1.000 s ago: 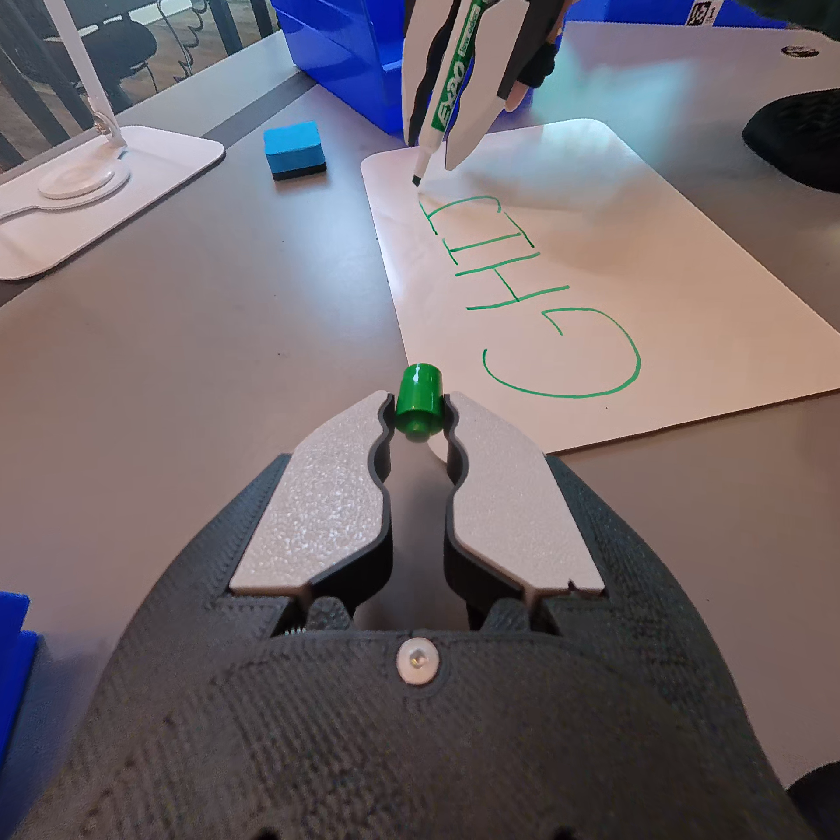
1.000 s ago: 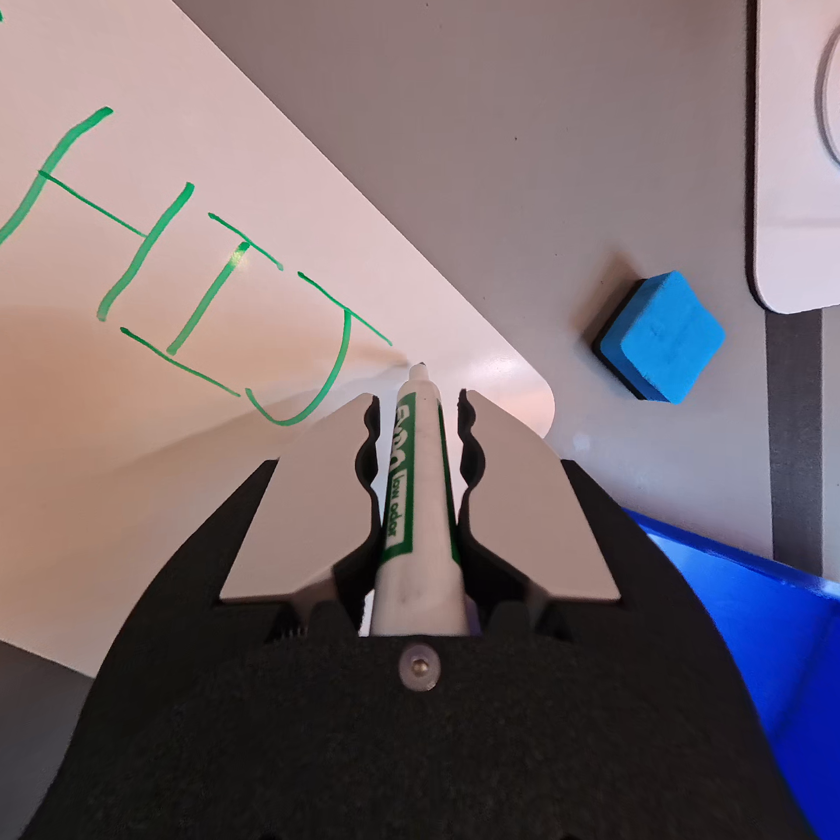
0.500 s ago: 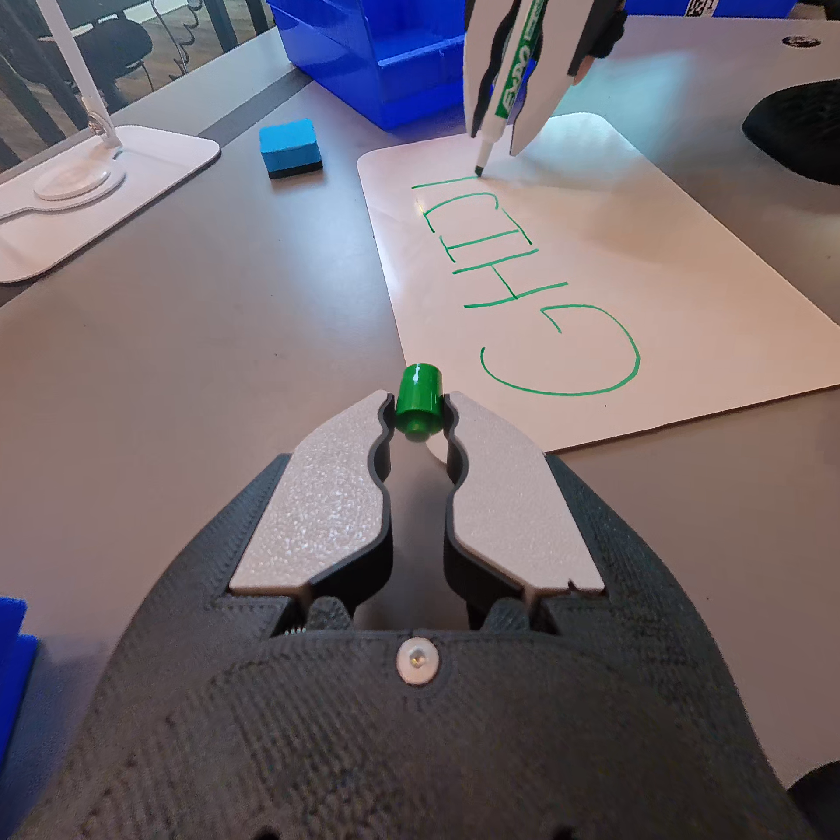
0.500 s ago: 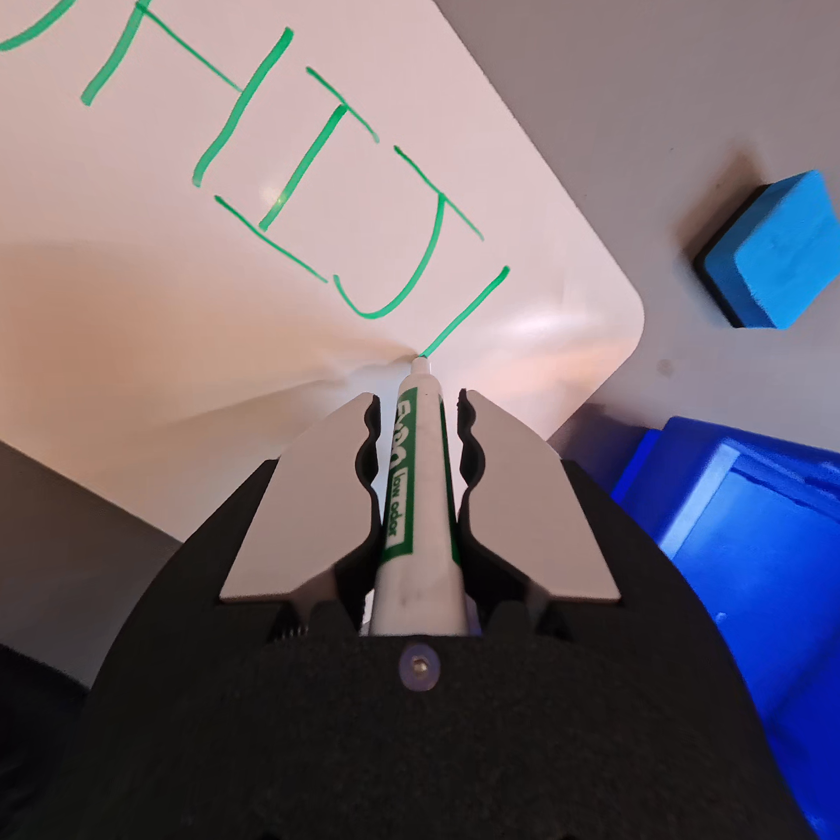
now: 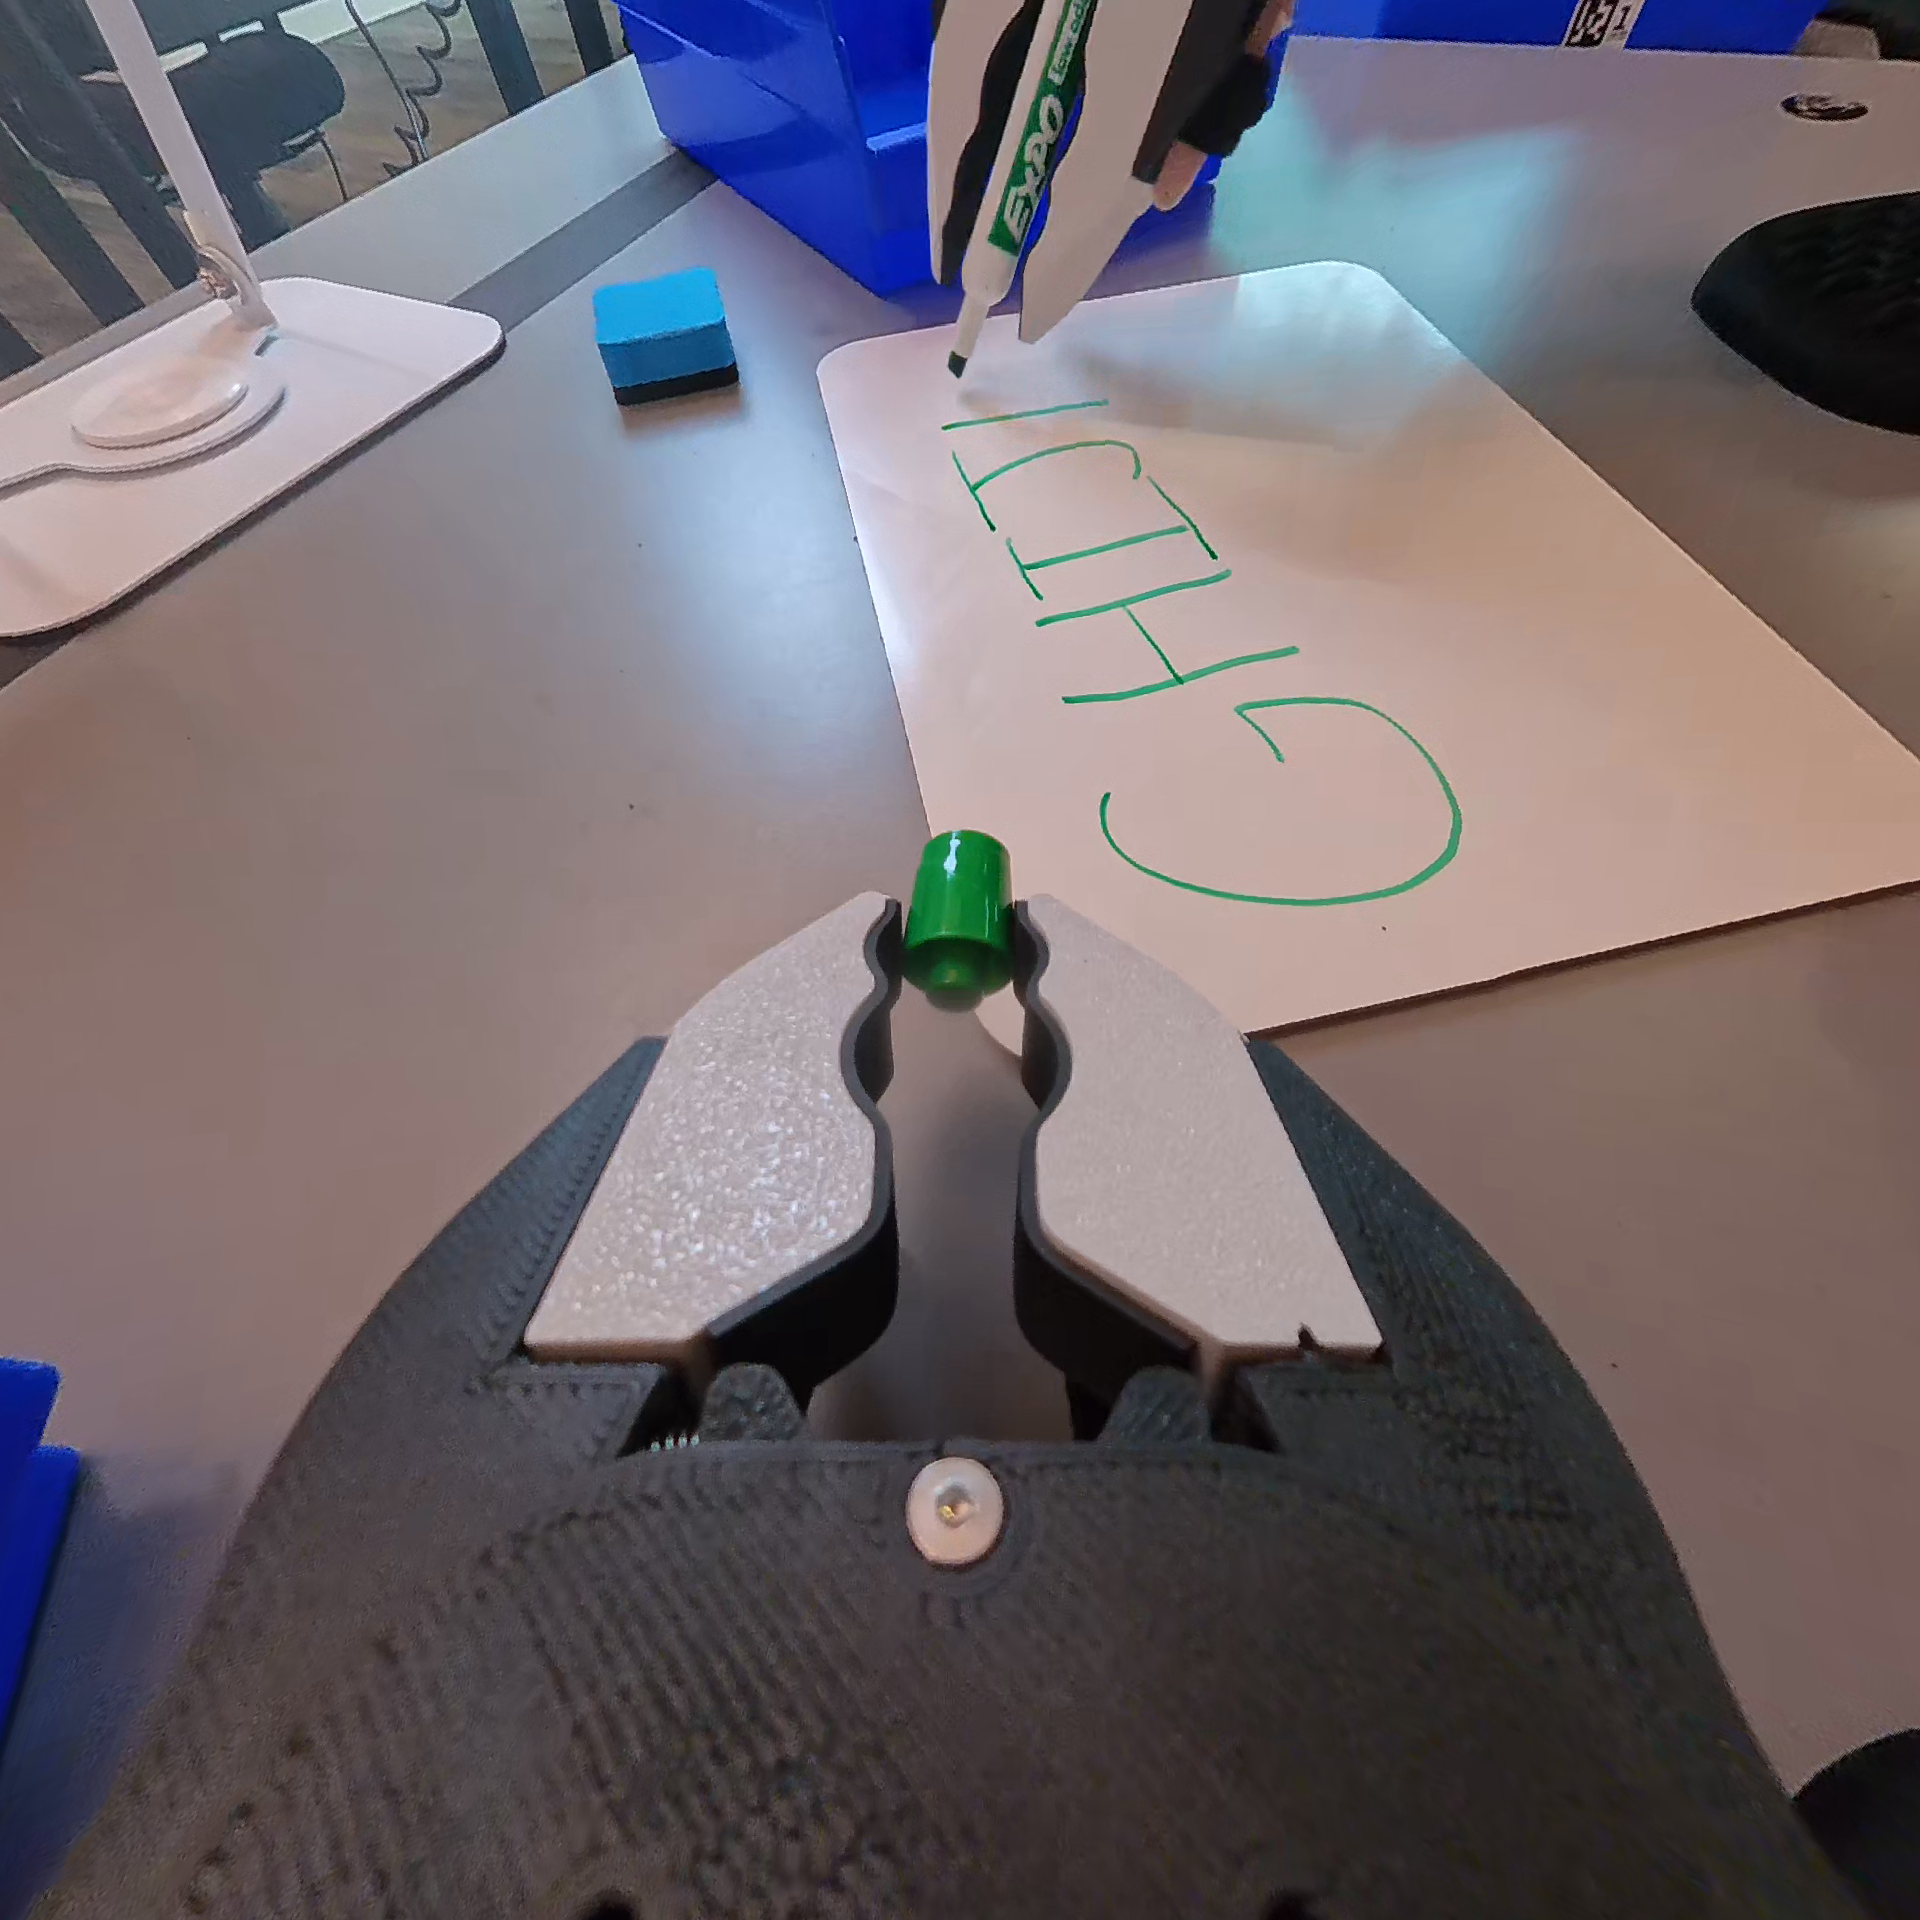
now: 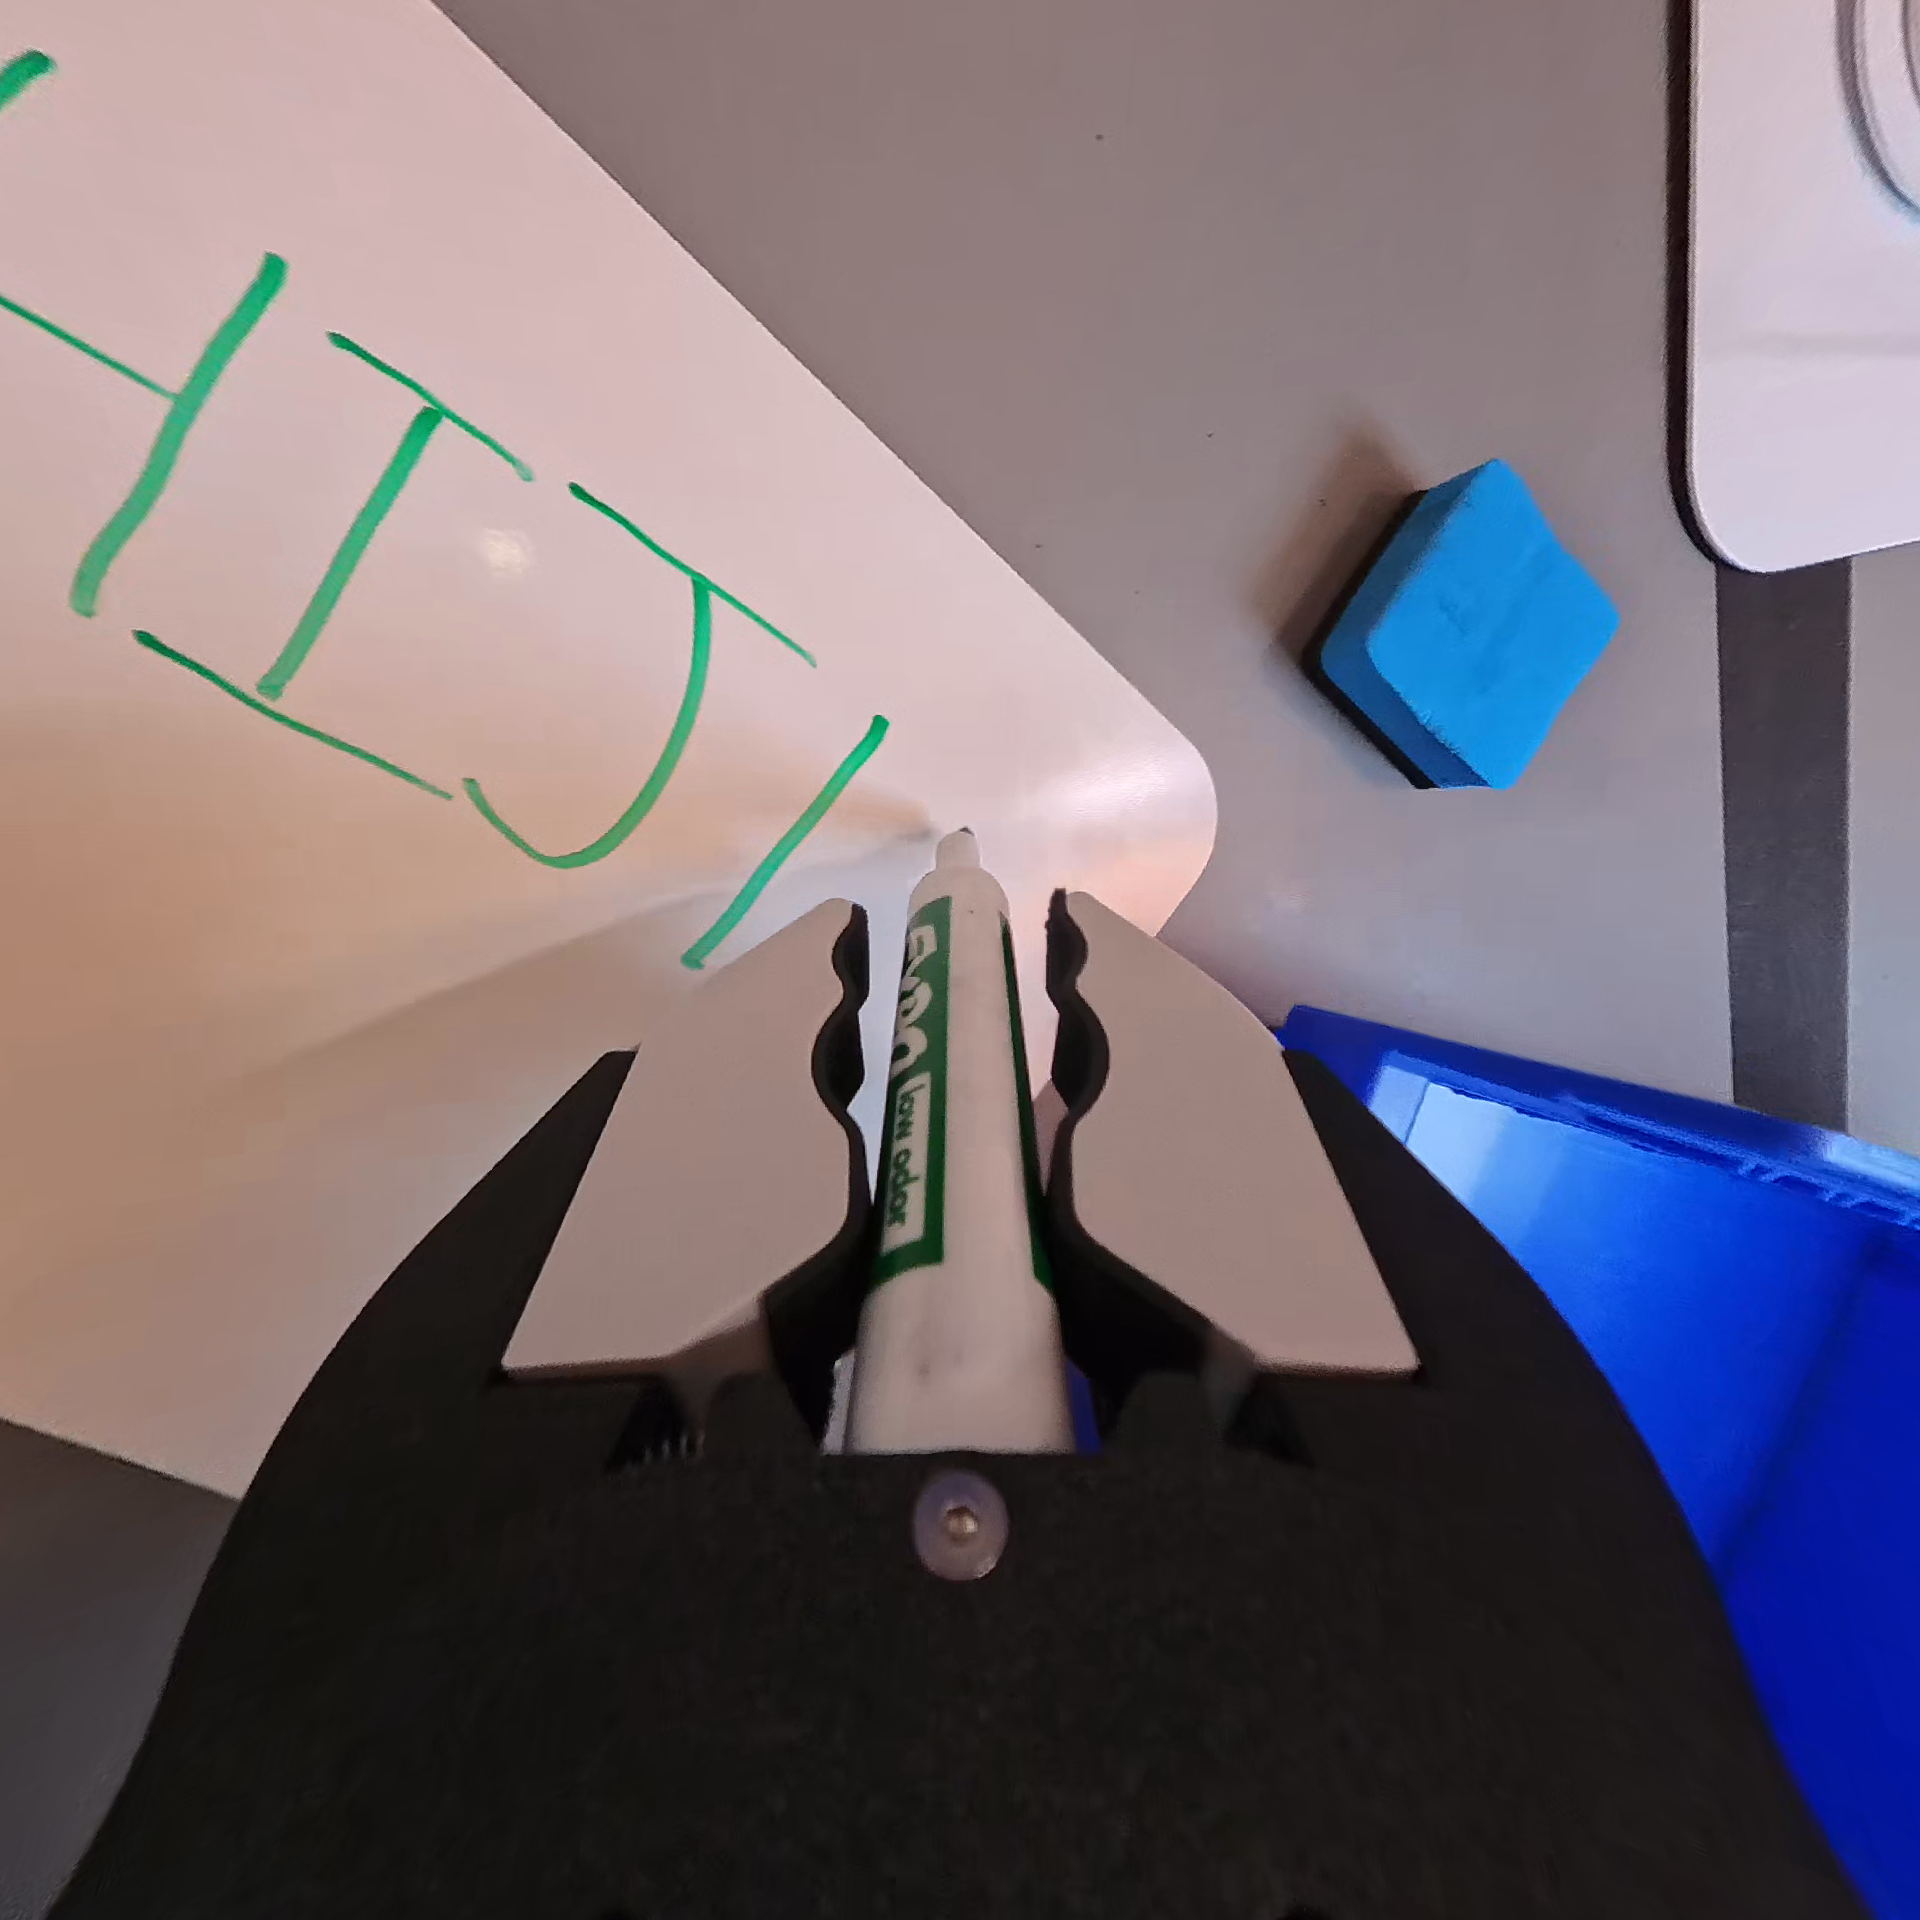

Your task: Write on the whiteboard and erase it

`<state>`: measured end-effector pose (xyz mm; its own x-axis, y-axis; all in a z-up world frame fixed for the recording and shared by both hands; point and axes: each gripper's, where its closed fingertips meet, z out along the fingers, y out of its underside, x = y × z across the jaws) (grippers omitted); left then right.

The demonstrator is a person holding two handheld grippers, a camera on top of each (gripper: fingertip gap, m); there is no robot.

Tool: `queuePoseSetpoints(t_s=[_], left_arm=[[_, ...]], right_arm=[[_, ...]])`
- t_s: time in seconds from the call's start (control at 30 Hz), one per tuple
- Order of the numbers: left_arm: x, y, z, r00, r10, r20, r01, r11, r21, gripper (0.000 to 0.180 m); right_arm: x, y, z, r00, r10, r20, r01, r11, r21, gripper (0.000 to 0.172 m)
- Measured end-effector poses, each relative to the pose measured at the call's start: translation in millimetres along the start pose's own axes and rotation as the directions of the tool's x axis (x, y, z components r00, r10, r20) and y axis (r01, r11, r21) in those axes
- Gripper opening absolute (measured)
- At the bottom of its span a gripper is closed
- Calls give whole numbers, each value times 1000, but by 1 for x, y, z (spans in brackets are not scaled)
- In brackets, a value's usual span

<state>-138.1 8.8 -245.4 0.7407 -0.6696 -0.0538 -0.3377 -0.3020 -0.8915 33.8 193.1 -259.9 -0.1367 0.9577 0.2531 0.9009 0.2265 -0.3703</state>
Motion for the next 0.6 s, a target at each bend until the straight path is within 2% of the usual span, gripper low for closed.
queuePoseSetpoints(t_s=[0.6], left_arm=[[1,0,1,1000,6,-1,-6,1000,-3,20]], right_arm=[[-32,4,-5,998,-30,57,30,1000,2,34]])
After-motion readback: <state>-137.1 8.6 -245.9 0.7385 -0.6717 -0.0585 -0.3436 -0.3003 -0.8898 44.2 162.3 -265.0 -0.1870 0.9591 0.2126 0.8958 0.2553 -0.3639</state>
